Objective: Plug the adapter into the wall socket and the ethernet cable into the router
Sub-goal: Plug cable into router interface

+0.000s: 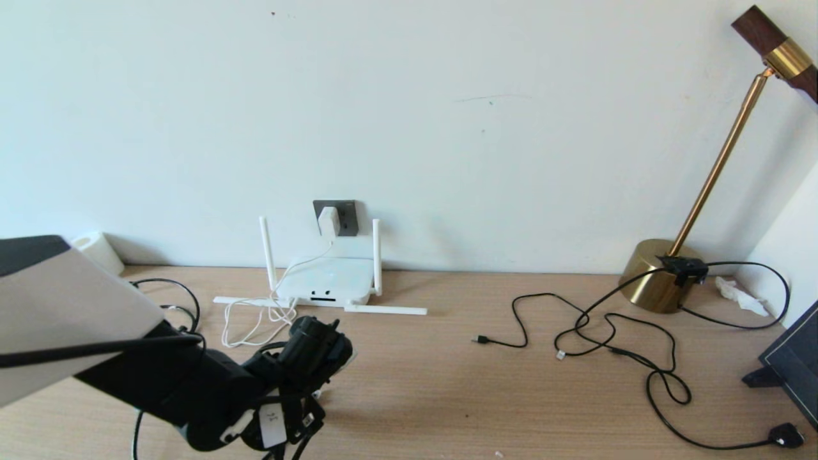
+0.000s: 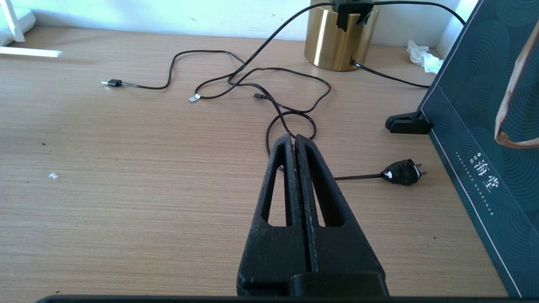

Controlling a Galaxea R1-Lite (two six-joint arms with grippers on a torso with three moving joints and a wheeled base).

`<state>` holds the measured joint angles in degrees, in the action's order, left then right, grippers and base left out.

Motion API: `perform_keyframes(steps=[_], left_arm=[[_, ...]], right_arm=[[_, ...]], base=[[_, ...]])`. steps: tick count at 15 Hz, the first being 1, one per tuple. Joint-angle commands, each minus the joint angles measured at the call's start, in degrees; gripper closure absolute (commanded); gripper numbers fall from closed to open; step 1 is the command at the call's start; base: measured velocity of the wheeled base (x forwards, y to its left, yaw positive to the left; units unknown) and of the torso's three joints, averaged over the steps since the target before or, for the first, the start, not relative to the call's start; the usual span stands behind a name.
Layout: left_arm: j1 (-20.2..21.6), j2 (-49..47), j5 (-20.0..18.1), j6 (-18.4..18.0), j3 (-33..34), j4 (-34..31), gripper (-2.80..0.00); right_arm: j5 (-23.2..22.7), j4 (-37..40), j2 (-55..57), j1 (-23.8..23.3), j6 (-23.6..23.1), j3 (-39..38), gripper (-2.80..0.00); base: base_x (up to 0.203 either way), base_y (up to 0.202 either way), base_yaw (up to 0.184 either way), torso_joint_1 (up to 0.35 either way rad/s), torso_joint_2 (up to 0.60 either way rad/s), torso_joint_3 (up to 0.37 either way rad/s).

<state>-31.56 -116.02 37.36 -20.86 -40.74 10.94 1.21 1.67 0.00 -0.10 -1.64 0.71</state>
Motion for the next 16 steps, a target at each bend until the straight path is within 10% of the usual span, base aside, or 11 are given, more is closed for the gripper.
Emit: perform_keyframes(steps=[1,3,4,16], left_arm=[[0.0,-1.1,0.0,0.0,-0.1,0.3,-2.8],[0.0,-1.2,0.0,0.0,-0.1,0.3,-2.8],[0.0,-1.4,-0.1,0.0,-0.1,0.3,0.0],[-0.1,-3.4,-2.3,0.2,0.4,0.4,0.0]], right_arm=[[-0.1,0.0,0.1,0.0,0.0,0.0,0.0],[0.0,0.0,0.1,0.0,-0.1,0.0,0.0],[0.0,0.0,0.1,0.0,0.0,0.0,0.0],[0.0,0.0,0.1,0.0,-0.1,0.0,0.0]], base=[[0.0,0.0,0.0,0.0,0.0,0.0],[0.0,0.0,0.0,0.0,0.0,0.0],[0.0,0.0,0.0,0.0,0.0,0.0],[0.0,0.0,0.0,0.0,0.0,0.0]])
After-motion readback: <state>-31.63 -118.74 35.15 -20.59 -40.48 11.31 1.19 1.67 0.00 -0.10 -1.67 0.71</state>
